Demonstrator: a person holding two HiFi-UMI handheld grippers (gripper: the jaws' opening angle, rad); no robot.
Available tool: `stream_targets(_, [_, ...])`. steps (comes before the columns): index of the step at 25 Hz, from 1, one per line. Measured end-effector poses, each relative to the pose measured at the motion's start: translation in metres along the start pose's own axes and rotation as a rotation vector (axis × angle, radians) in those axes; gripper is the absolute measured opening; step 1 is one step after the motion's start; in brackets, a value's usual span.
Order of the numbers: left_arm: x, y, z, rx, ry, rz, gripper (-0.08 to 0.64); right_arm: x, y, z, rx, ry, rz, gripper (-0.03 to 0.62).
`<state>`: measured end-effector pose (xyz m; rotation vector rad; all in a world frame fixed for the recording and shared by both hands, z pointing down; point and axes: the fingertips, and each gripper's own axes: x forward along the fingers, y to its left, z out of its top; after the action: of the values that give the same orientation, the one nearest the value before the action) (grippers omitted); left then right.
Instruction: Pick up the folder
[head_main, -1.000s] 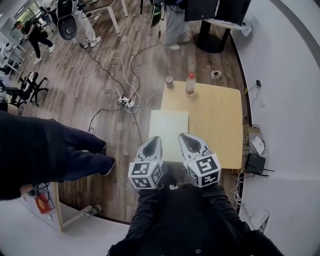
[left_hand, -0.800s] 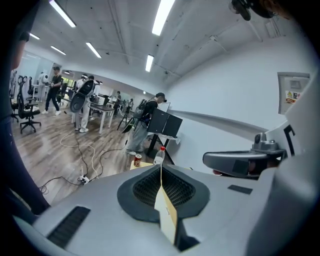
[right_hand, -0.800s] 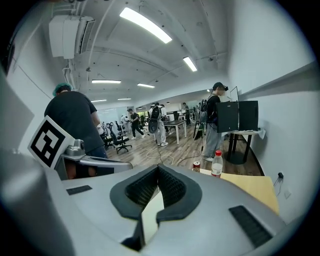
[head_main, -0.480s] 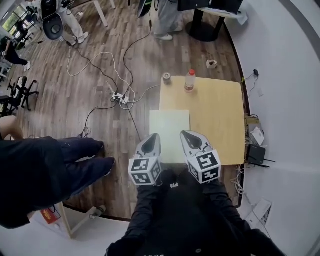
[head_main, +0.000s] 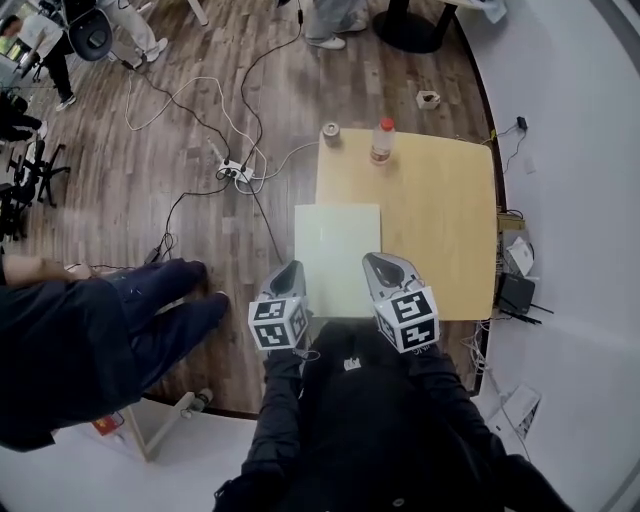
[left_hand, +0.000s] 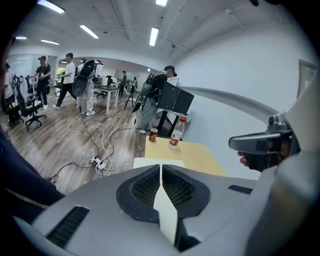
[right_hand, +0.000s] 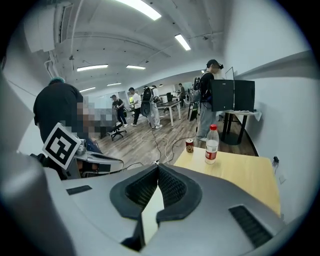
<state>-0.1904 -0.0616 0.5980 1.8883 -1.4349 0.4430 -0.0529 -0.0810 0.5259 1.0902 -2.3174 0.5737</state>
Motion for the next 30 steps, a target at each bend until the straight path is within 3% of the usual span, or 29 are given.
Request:
stream_targets(6, [0.035,0.03,-0.039,-0.068,0.099,0.02,0.038,0.026,-0.007,-0.03,0.008,0.073,0.028,0.023])
stream_targets(11, [0.061,0.047,-0.06,-0.079,0.151,0.009,0.039,0.046,-0.006,-0.045,0.01,0.102,0.052,0.023])
stream_targets(13, [0.07,0.053,-0.067,-0.088,0.169,-0.002,0.07,0.053,-0.007,-0.053,0.011,0.116,0.06,0.023])
stream_targets(15, [0.079,0.058,-0.072,-0.098,0.188,-0.02,0.131,0.06,-0.01,-0.06,0.015,0.131,0.065,0.023])
stream_targets(24, [0.114,0.077,-0.086,-0.158,0.236,-0.113,0.207,0.082,-0.021,-0.081,0.041,0.174,0.064,0.023])
stream_targets(30, [0.133,0.075,-0.096,-0.217,0.291,-0.252,0.287,0.093,-0.026,-0.089,0.059,0.201,0.069,0.023])
